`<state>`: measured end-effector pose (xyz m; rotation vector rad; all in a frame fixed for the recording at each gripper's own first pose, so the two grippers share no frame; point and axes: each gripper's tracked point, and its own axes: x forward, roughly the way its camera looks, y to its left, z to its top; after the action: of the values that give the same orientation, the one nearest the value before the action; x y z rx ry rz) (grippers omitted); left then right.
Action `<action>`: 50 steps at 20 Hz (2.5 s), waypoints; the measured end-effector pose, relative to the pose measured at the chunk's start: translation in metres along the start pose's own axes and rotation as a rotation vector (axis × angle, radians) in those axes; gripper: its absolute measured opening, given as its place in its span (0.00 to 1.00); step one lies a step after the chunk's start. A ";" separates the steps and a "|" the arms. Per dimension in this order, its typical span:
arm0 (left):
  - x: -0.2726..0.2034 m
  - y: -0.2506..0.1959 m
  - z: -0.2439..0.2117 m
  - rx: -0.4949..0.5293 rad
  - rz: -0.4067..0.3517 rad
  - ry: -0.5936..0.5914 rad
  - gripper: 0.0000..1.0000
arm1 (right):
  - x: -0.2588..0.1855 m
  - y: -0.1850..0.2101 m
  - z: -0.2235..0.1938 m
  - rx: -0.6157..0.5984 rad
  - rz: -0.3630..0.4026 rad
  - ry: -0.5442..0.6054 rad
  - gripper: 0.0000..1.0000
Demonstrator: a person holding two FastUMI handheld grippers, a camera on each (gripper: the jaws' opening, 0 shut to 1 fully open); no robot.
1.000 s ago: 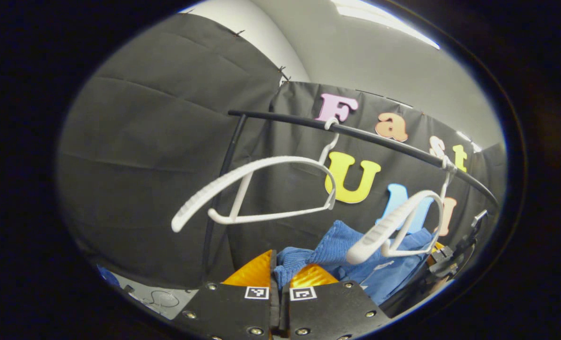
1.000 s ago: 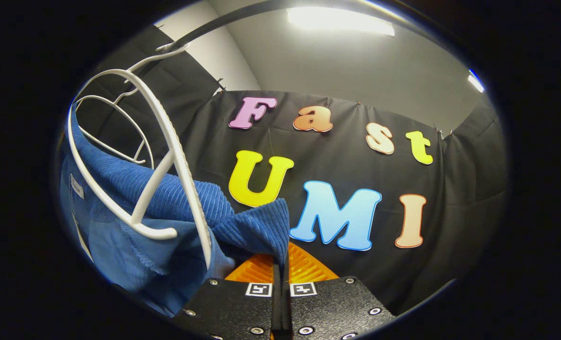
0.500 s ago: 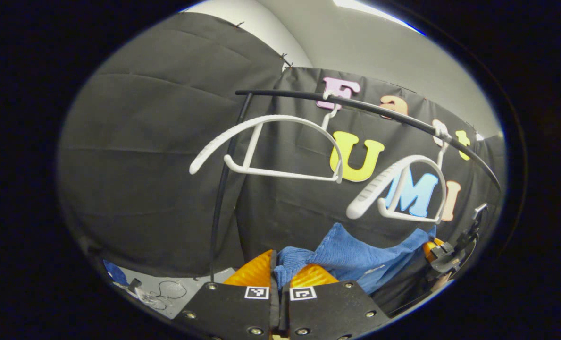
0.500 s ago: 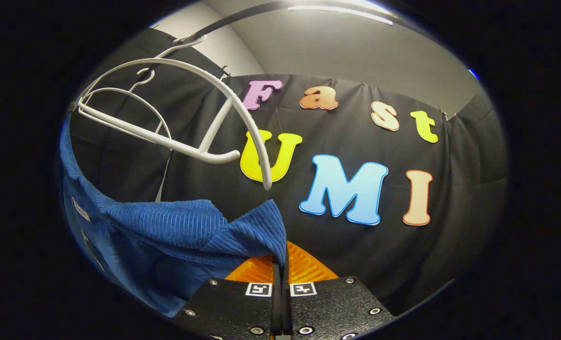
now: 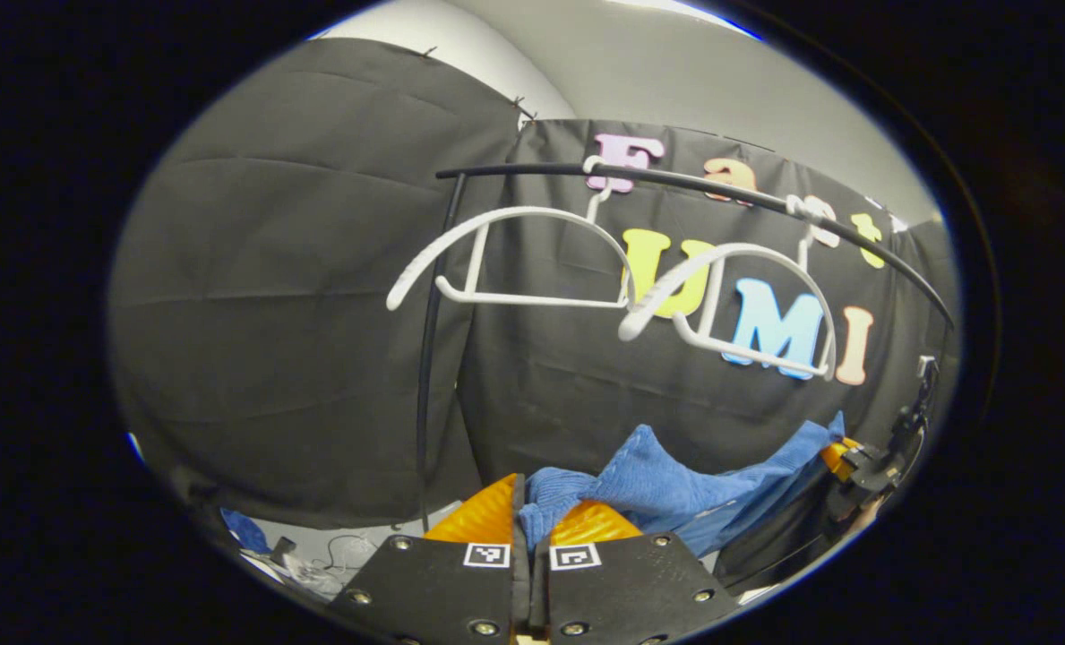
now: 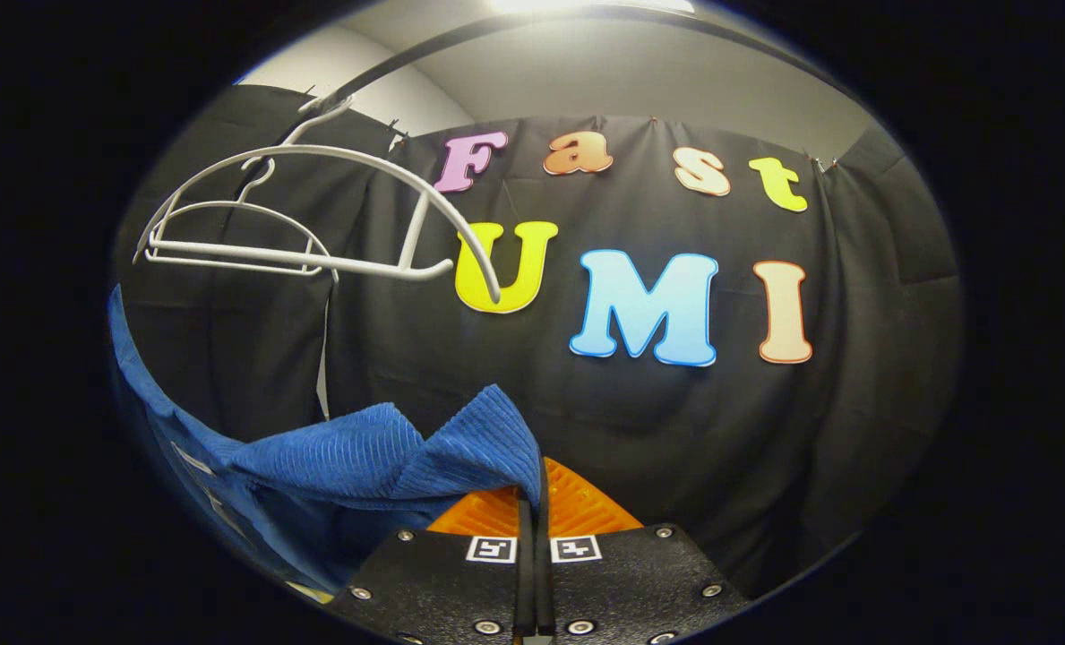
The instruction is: Grasp the clothes on the hanger with both hands and then place them into the laundry hamper below.
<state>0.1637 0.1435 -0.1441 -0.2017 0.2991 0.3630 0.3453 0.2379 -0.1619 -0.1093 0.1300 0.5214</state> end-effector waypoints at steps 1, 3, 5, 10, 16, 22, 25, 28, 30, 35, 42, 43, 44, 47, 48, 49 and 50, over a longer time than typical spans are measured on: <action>-0.003 -0.001 -0.004 0.006 -0.003 0.007 0.01 | -0.009 0.004 -0.005 0.015 0.007 0.021 0.00; -0.013 -0.003 -0.016 0.007 -0.009 0.028 0.00 | -0.027 0.009 -0.016 0.033 0.012 0.055 0.00; -0.026 -0.002 -0.030 0.015 -0.007 0.051 0.01 | -0.046 0.014 -0.028 0.023 0.012 0.093 0.00; -0.054 -0.004 -0.058 0.007 -0.050 0.125 0.00 | -0.093 0.037 -0.061 0.034 0.006 0.208 0.00; -0.064 -0.005 -0.062 0.099 -0.208 0.168 0.01 | -0.164 0.089 -0.065 0.100 -0.031 0.300 0.00; -0.068 -0.030 -0.058 0.147 -0.457 0.144 0.00 | -0.219 0.135 -0.038 0.114 -0.104 0.281 0.00; -0.075 -0.031 -0.052 0.137 -0.550 0.142 0.02 | -0.240 0.155 -0.023 0.150 -0.143 0.258 0.00; -0.080 -0.029 -0.036 0.137 -0.610 0.131 0.02 | -0.259 0.173 -0.015 0.175 -0.167 0.241 0.00; -0.091 -0.028 -0.031 0.138 -0.627 0.130 0.01 | -0.268 0.180 -0.015 0.200 -0.171 0.252 0.00; -0.083 -0.033 -0.043 0.139 -0.654 0.157 0.01 | -0.270 0.186 -0.035 0.246 -0.178 0.287 0.00; -0.050 -0.035 -0.111 0.194 -0.617 0.258 0.01 | -0.257 0.189 -0.108 0.298 -0.191 0.423 0.00; -0.045 -0.034 -0.124 0.196 -0.606 0.282 0.01 | -0.257 0.189 -0.119 0.305 -0.196 0.443 0.00; -0.040 -0.032 -0.133 0.199 -0.595 0.303 0.01 | -0.257 0.190 -0.131 0.312 -0.204 0.459 0.00; -0.023 -0.019 -0.164 0.232 -0.567 0.348 0.01 | -0.259 0.188 -0.166 0.342 -0.225 0.502 0.00; -0.020 -0.016 -0.176 0.246 -0.567 0.360 0.01 | -0.257 0.188 -0.178 0.346 -0.235 0.516 0.00; -0.016 -0.014 -0.188 0.260 -0.570 0.368 0.00 | -0.255 0.187 -0.189 0.350 -0.243 0.530 0.00; -0.012 -0.009 -0.200 0.277 -0.571 0.378 0.00 | -0.252 0.188 -0.202 0.357 -0.250 0.545 0.00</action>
<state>0.1067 0.0819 -0.3267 -0.0750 0.6394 -0.2879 0.0148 0.2489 -0.3358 0.0837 0.7291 0.2012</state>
